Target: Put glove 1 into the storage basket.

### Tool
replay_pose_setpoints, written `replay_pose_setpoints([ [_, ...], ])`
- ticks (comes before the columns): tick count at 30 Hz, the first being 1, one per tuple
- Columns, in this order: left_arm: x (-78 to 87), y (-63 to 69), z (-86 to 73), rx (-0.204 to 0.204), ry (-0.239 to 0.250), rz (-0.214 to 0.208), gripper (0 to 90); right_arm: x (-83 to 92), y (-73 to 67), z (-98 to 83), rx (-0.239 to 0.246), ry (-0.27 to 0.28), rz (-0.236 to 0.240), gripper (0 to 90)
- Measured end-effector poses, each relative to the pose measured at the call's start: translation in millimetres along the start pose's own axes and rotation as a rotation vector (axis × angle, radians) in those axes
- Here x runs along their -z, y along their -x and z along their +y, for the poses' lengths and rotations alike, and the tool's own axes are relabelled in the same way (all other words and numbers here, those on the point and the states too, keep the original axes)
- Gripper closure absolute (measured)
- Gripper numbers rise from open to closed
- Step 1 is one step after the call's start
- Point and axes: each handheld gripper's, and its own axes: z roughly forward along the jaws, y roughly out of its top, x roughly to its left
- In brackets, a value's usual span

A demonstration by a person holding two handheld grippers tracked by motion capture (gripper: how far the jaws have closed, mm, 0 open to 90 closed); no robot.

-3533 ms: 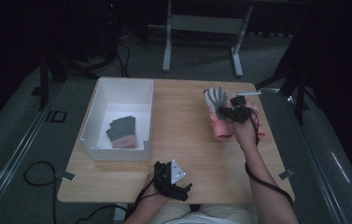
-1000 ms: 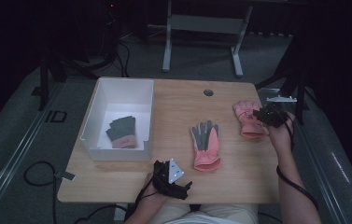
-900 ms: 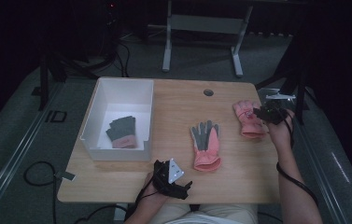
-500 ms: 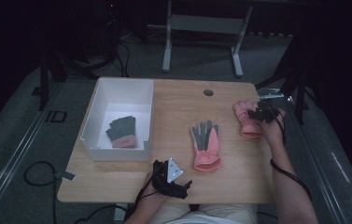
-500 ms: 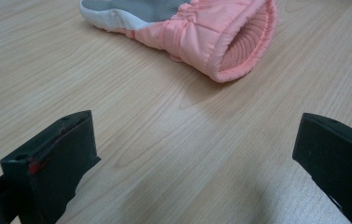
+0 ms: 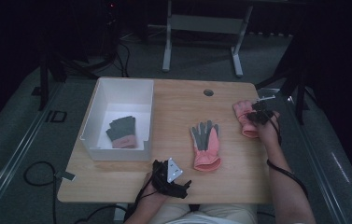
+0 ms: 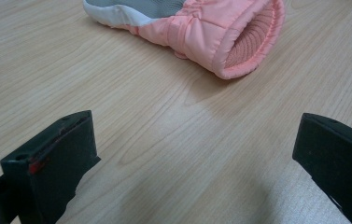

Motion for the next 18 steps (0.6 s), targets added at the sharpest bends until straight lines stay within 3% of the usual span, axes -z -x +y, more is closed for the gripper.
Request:
replay_pose_setpoints([
  [4,0.5,-0.1,0.2,-0.002,0.002,0.001,0.0,14.9,-2.2,4.2,-0.039,0.011,0.006,86.4],
  [6,0.4,-0.2,0.6,-0.004,0.002,-0.001,0.0,27.6,-4.3,6.1,-0.036,0.03,0.021,86.8],
  [11,0.3,0.3,0.2,-0.004,0.001,0.007,0.0,66.6,-7.4,5.4,-0.042,0.101,0.036,87.2],
  [14,1.0,0.4,0.0,-0.001,0.014,0.015,0.0,92.8,-15.4,1.0,-0.044,0.143,0.005,87.2],
  [18,1.2,-1.3,-0.4,0.003,0.013,0.024,0.0,118.5,-26.2,-6.7,-0.06,0.187,0.009,87.2],
])
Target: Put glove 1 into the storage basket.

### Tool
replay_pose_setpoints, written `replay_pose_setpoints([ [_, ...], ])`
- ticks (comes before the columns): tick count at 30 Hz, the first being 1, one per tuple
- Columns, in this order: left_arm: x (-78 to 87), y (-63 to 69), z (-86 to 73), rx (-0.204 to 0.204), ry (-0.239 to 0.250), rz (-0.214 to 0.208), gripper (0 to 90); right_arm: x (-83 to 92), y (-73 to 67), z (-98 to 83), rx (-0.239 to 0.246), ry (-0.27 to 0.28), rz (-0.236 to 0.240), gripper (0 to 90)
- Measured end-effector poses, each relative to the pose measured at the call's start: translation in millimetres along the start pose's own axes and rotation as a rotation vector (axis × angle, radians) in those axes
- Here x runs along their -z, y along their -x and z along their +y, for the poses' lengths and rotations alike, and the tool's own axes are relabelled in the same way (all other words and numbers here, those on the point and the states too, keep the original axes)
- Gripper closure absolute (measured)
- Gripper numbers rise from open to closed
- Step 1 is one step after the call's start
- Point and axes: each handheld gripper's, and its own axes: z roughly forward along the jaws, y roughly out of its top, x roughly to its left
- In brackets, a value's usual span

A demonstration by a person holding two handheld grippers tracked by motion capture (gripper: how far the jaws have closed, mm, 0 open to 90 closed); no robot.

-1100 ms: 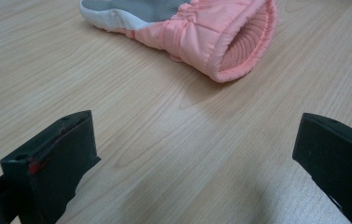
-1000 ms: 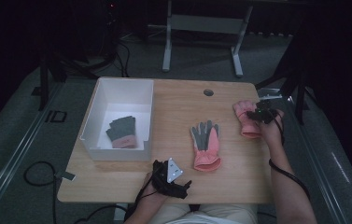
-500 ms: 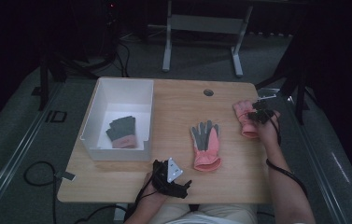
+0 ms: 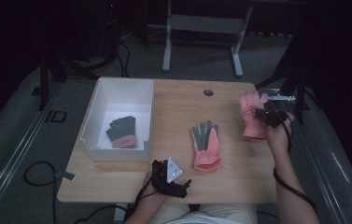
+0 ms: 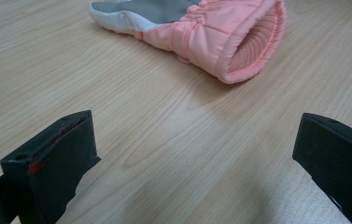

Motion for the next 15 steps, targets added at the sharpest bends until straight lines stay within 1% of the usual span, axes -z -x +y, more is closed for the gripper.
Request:
replay_pose_setpoints([
  [1,-0.2,0.0,0.1,0.003,0.002,0.001,0.0,14.0,-6.0,-3.6,-0.015,0.02,0.01,87.2],
  [2,-0.2,-0.2,-0.1,-0.002,0.001,0.003,0.0,21.0,-9.3,-6.3,-0.022,0.027,0.014,87.2],
  [3,-0.3,-0.2,-0.5,-0.004,0.003,0.006,0.0,27.2,-13.1,-9.3,-0.032,0.035,0.01,87.2],
  [4,-0.4,-0.2,-0.6,-0.004,0.003,0.005,0.0,31.9,-17.3,-12.0,-0.023,0.037,0.012,87.2],
  [6,-0.5,-0.3,-0.3,-0.006,0.002,0.006,0.0,40.7,-24.8,-18.7,-0.031,0.046,0.008,87.2],
  [7,-0.4,-0.4,-0.2,-0.007,0.003,0.004,0.0,44.3,-28.6,-22.2,-0.027,0.045,0.016,87.1],
  [9,-0.6,-0.5,-0.6,-0.006,0.004,0.006,0.0,50.5,-34.7,-30.4,-0.043,0.052,0.021,87.1],
  [10,-0.8,-0.6,-0.7,-0.008,0.001,0.007,0.0,52.3,-37.1,-34.4,-0.046,0.049,0.033,87.1],
  [11,-0.8,-0.6,-0.7,-0.008,0.001,0.007,0.0,52.3,-37.1,-34.4,-0.046,0.049,0.033,87.1],
  [12,-0.7,-0.5,-0.3,-0.011,0.004,0.007,0.0,53.8,-39.0,-38.5,-0.061,0.051,0.035,87.1],
  [13,-0.7,-0.3,-0.3,-0.013,0.004,0.006,0.0,55.2,-42.6,-46.5,-0.068,0.038,0.041,87.1],
  [15,-0.7,-0.2,-0.7,-0.015,0.001,0.008,0.0,54.5,-45.0,-53.3,-0.08,0.025,0.046,87.1],
])
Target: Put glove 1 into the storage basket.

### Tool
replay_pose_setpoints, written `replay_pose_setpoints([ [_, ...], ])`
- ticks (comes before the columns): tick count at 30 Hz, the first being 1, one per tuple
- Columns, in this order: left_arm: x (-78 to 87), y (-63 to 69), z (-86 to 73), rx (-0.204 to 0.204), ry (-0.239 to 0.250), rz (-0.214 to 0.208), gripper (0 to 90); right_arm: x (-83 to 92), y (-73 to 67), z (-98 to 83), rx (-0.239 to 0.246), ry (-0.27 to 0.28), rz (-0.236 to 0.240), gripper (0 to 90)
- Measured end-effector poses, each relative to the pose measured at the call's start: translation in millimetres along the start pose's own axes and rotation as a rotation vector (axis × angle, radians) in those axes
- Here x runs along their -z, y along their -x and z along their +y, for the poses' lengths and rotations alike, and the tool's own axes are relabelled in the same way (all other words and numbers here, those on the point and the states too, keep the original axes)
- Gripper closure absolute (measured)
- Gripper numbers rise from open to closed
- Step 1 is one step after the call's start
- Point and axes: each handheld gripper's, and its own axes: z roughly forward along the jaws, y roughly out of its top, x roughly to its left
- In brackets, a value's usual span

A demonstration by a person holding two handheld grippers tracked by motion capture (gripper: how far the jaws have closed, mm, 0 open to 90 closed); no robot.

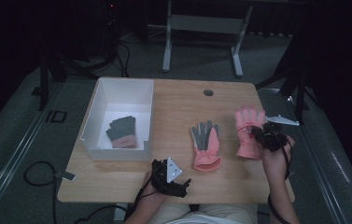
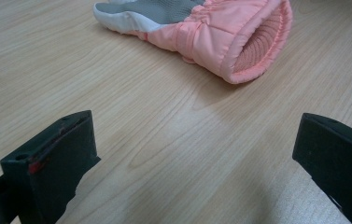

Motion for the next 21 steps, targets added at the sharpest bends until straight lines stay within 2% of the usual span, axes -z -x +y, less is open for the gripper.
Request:
replay_pose_setpoints([
  [6,0.4,0.7,0.3,-0.001,0.003,-0.005,0.0,-9.4,-5.2,-20.4,-0.008,-0.052,0.021,87.0],
  [8,0.6,0.9,0.4,0.001,0.007,-0.007,0.0,-14.5,-5.8,-25.8,-0.006,-0.071,0.012,87.0],
  [16,0.7,1.3,0.6,0.005,0.009,0.003,0.0,-36.8,1.1,-43.2,-0.015,-0.148,-0.009,86.2],
  [19,0.3,1.5,-0.2,0.002,0.005,0.003,0.0,-46.7,3.5,-48.1,-0.022,-0.171,-0.007,84.0],
  [21,0.7,1.7,0.1,0.003,0.009,0.0,0.0,-48.5,4.6,-48.3,-0.009,-0.178,0.004,80.5],
])
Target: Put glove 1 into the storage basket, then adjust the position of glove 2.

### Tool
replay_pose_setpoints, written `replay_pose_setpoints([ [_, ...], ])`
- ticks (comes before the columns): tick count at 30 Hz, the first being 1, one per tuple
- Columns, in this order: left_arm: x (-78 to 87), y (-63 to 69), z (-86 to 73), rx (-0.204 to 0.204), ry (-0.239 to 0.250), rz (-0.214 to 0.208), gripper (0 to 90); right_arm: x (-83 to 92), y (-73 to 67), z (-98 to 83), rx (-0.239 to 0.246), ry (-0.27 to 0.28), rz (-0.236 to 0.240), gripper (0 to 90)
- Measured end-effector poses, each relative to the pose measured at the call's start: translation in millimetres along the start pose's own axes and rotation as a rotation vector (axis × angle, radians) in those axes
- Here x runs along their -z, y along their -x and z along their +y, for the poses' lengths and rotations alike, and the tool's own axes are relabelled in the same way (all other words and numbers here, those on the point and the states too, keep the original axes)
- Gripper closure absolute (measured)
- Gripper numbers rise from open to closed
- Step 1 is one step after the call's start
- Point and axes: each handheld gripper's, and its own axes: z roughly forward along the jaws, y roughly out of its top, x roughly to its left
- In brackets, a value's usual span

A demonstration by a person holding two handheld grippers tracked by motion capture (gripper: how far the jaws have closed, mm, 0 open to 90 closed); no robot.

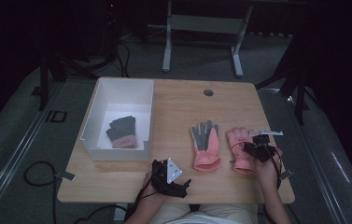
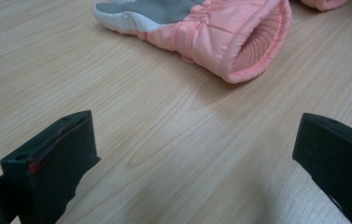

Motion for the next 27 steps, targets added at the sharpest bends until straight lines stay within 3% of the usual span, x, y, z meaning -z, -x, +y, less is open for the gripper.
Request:
replay_pose_setpoints([
  [3,0.1,-0.4,-0.5,0.0,-0.003,-0.002,0.0,6.6,2.7,3.2,0.041,0.013,0.035,64.4],
  [5,0.2,-0.5,-0.3,0.006,0.0,-0.006,0.0,13.0,5.4,4.7,0.099,0.027,0.053,57.0],
  [7,0.4,-0.7,0.2,0.006,-0.001,-0.008,0.0,16.7,8.3,3.4,0.15,0.038,0.101,46.1],
  [11,0.0,-1.0,0.1,0.012,-0.002,-0.013,0.0,16.7,18.0,1.0,0.175,0.04,0.149,36.4],
  [14,-0.3,-1.0,0.1,0.008,-0.002,-0.012,0.0,19.5,23.3,2.5,0.193,0.061,0.158,46.1],
  [18,-0.6,-1.1,0.5,0.006,-0.006,-0.016,0.0,13.1,25.3,5.3,0.259,0.021,0.132,50.5],
  [21,-0.1,-0.9,0.0,0.003,-0.01,-0.017,0.0,4.4,25.7,4.2,0.276,-0.005,0.113,52.4],
  [27,-0.9,-0.5,0.0,0.004,-0.009,-0.018,0.0,-8.4,24.4,-0.8,0.256,-0.026,0.106,63.6],
])
